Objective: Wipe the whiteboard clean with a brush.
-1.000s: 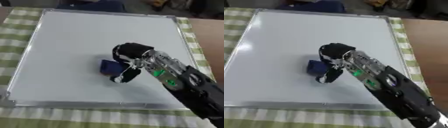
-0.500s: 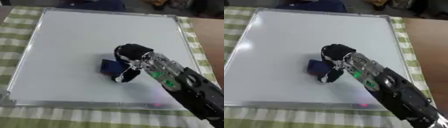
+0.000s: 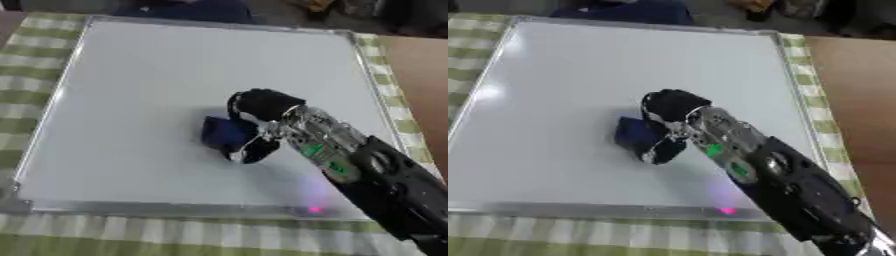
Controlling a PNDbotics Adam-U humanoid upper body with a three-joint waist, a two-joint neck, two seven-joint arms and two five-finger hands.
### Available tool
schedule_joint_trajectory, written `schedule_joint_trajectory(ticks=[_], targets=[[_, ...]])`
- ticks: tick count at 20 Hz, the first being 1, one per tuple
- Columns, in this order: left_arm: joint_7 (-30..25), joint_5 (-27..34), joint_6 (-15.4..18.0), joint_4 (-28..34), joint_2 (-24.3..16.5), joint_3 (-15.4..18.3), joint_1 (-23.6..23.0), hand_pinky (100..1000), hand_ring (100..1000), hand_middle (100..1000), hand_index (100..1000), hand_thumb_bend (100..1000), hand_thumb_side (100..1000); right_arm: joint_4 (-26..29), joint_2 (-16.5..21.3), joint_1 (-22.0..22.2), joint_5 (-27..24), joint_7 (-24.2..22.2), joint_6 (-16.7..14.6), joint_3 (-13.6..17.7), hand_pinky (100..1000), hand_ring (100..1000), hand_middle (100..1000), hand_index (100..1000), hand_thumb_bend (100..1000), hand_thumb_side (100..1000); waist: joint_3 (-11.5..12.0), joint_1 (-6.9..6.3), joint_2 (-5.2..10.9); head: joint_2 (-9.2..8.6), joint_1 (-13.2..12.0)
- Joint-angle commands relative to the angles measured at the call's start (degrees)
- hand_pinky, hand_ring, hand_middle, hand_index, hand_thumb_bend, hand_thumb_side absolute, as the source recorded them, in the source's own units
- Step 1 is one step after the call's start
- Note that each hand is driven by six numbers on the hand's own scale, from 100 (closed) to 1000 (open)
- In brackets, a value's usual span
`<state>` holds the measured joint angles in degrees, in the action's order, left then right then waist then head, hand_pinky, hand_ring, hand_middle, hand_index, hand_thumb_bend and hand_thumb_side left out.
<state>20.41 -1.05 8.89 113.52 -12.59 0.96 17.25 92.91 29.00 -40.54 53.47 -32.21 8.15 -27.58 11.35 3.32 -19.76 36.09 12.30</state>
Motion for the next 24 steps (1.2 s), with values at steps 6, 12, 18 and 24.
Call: schedule_joint_trajectory(ticks=[6, 12, 18, 24], targets=[[-0.2, 0.0, 0.1, 1.1, -0.6, 0.0, 0.6, 640, 777, 756, 810, 226, 1000, 0.9, 1.0, -0.4, -1.3, 0.3, 0.6, 0.4, 626, 708, 591, 100, 304, 335, 0.0, -0.15, 0.86, -0.76, 0.1], [-0.3, 0.0, 0.0, 1.1, -0.6, 0.0, 0.6, 641, 777, 756, 810, 225, 1000, 0.8, 1.2, -0.3, -1.6, 0.9, 0.5, 0.8, 616, 699, 581, 100, 265, 329, -0.2, -0.15, 0.94, -0.75, 0.0], [-0.3, 0.1, 0.0, 1.1, -0.6, 0.0, 0.5, 641, 777, 756, 810, 226, 1000, 0.8, 1.6, -0.1, -1.8, 1.1, 0.3, 1.3, 607, 692, 555, 100, 234, 314, -0.2, -0.20, 1.15, -0.80, 0.0], [-0.3, 0.1, 0.0, 1.1, -0.7, 0.0, 0.4, 641, 778, 756, 810, 224, 1000, 0.7, 2.2, 0.5, -2.0, 0.7, 0.1, 1.8, 607, 694, 521, 105, 209, 303, -0.2, -0.27, 1.20, -0.77, -0.1]])
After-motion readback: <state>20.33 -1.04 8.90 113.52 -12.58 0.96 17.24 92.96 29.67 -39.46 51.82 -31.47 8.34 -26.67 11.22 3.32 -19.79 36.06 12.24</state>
